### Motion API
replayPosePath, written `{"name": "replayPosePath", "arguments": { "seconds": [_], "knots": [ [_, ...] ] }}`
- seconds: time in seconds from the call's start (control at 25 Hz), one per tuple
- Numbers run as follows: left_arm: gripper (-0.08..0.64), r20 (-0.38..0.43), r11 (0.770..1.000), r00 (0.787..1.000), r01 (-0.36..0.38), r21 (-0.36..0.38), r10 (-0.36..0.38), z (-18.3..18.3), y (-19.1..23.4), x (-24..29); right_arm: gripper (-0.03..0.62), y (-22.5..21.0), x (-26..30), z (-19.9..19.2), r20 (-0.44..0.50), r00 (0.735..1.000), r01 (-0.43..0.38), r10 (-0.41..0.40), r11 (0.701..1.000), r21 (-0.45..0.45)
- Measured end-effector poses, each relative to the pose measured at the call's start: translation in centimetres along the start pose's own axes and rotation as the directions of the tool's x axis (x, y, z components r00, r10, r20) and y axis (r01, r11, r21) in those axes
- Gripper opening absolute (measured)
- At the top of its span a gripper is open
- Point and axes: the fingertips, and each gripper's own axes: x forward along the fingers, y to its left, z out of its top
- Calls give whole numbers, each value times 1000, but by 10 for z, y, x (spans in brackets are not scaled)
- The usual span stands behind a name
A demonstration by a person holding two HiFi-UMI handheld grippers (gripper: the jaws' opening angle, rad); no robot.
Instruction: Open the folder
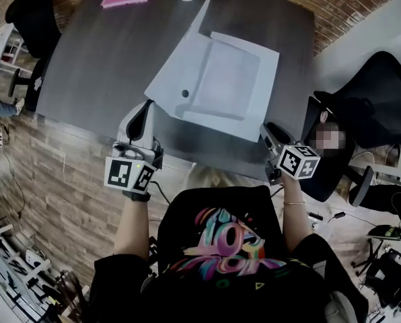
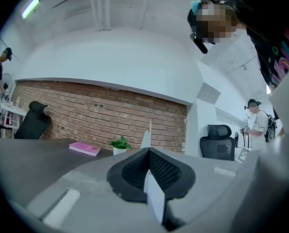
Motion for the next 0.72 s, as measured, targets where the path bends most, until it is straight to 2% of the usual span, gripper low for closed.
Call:
{"name": "replayPosePath", "arguments": {
  "seconds": [0.16,0.32,0.72],
  "knots": [
    [-3,15,994,996,-83,-69,85,-4,31,-8,120,0,1,0,-3,1000,4,-5,1000,-10],
    [-3,16,979,987,-157,-130,160,-11,59,-17,120,0,0,0,-5,1000,10,-10,1000,-15],
    [-3,7,944,967,-248,-219,255,-25,94,-27,118,1,-1,1,-6,1000,24,-25,999,-26]
  ]
}}
